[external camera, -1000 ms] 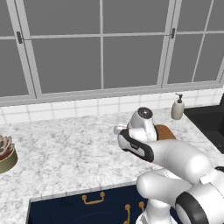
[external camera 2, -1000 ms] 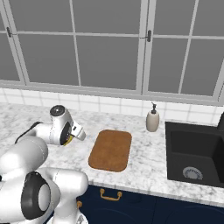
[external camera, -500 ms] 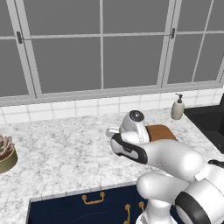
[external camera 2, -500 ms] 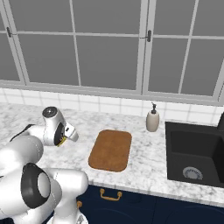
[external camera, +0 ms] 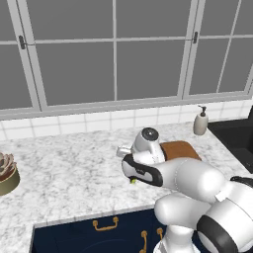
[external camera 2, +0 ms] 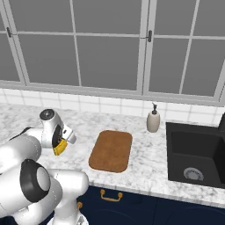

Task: Pick up the sponge from the counter and clean the cutting board by briefly scrubbing or pressing down on the cutting board. Once finished, release the sponge.

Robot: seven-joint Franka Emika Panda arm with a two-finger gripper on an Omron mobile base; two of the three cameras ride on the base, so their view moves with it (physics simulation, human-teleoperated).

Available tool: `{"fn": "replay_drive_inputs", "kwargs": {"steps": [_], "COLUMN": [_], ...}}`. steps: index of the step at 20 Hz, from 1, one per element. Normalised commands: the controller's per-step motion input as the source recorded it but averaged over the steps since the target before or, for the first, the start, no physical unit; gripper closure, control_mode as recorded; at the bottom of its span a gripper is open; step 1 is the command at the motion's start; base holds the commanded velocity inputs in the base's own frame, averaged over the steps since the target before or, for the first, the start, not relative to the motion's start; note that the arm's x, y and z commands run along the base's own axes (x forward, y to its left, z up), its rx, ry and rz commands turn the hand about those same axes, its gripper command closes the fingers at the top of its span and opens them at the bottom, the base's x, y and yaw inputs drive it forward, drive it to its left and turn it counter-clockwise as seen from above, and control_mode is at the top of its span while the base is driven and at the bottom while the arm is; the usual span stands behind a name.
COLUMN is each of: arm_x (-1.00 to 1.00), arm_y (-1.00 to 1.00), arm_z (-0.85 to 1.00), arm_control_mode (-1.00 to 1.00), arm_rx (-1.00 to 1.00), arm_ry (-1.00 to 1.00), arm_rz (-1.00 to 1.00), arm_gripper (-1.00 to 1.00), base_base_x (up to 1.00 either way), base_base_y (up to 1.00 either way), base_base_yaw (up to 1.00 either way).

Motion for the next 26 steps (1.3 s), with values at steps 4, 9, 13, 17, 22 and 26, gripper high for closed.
{"fn": "replay_drive_inputs", "kwargs": {"steps": [4, 9, 13, 17, 22, 26], "arm_x": [-0.04, -0.36, -0.88, -1.00, -0.88, -0.20], "arm_y": [0.01, 0.05, 0.00, 0.01, 0.20, 0.44], "arm_z": [0.00, 0.10, 0.58, 0.51, 0.28, 0.55], "arm_control_mode": [-1.00, -1.00, -1.00, -1.00, -1.00, -1.00], "arm_rx": [0.00, 0.00, 0.01, 0.00, 0.00, 0.00], "arm_ry": [0.00, 0.00, 0.00, -0.01, -0.03, -0.15], "arm_rz": [0.00, 0.00, 0.00, 0.00, 0.00, 0.00], "arm_gripper": [-1.00, -1.00, -1.00, -1.00, -1.00, -1.00], "base_base_x": [0.00, 0.00, 0.00, 0.00, 0.00, 0.00], "base_base_y": [0.00, 0.00, 0.00, 0.00, 0.00, 0.00], "base_base_yaw": [0.00, 0.00, 0.00, 0.00, 0.00, 0.00]}}
